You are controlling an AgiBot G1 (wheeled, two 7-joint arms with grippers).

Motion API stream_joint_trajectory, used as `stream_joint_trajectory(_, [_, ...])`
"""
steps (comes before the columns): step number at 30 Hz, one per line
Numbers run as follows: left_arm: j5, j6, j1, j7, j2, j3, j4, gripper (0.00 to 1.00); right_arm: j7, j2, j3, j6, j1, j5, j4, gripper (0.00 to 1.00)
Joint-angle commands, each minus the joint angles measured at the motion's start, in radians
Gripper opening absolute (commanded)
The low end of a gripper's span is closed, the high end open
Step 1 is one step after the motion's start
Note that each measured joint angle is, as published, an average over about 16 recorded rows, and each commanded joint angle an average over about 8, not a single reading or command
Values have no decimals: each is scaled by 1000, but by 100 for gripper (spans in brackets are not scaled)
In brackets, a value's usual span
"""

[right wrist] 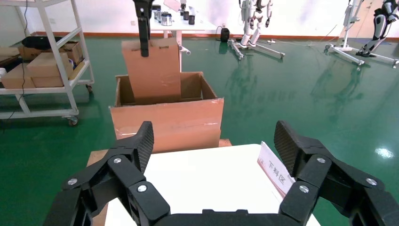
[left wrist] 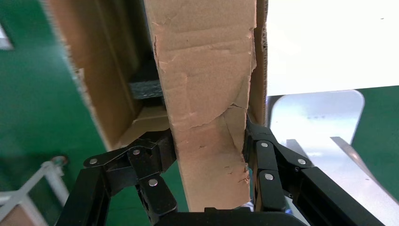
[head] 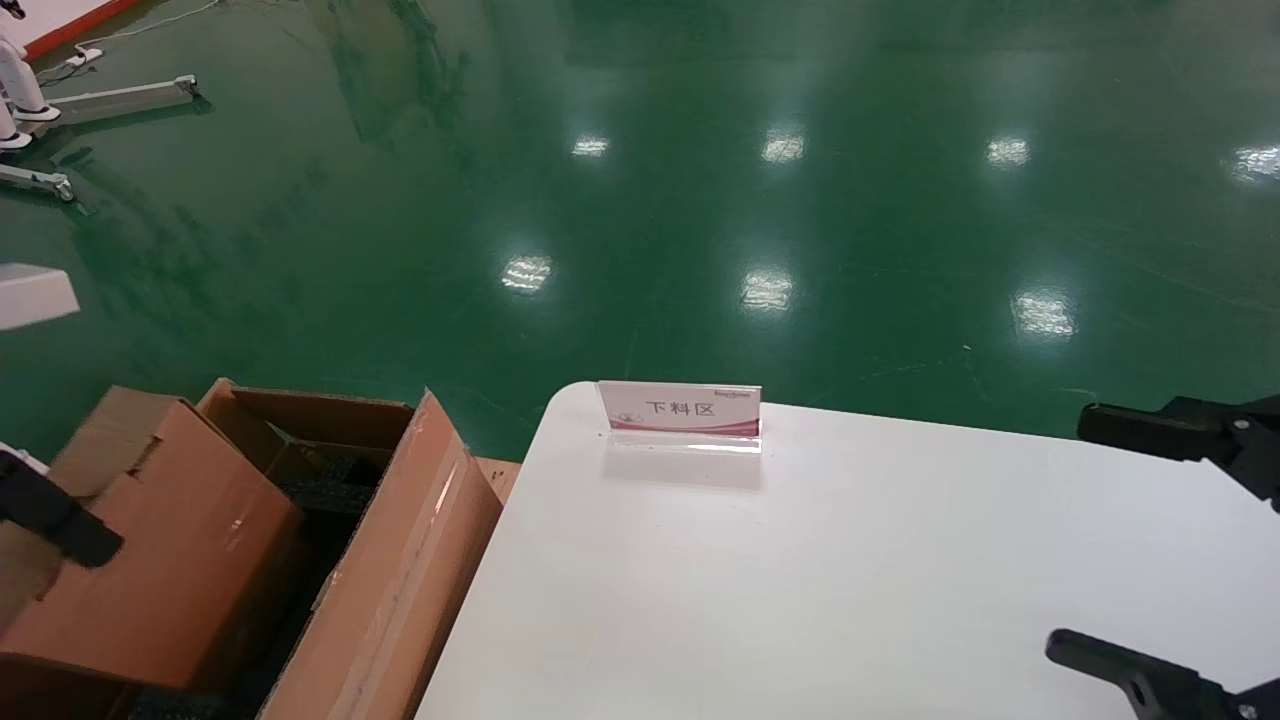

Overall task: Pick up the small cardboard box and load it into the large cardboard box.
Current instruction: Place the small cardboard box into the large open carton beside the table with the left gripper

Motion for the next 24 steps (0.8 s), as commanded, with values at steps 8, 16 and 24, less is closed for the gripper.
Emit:
stream_joint_trajectory(8, [-69,0,135,87,-14,-16,138,0,0,0,0,0,0,0,0,100])
stream_joint_trajectory(16, [-107,0,226,151,-7,-31,241,0,0,0,0,0,0,0,0,100])
stream_joint_trajectory(24, [-126,0,293,207,7,-40,334,0,0,0,0,0,0,0,0,100])
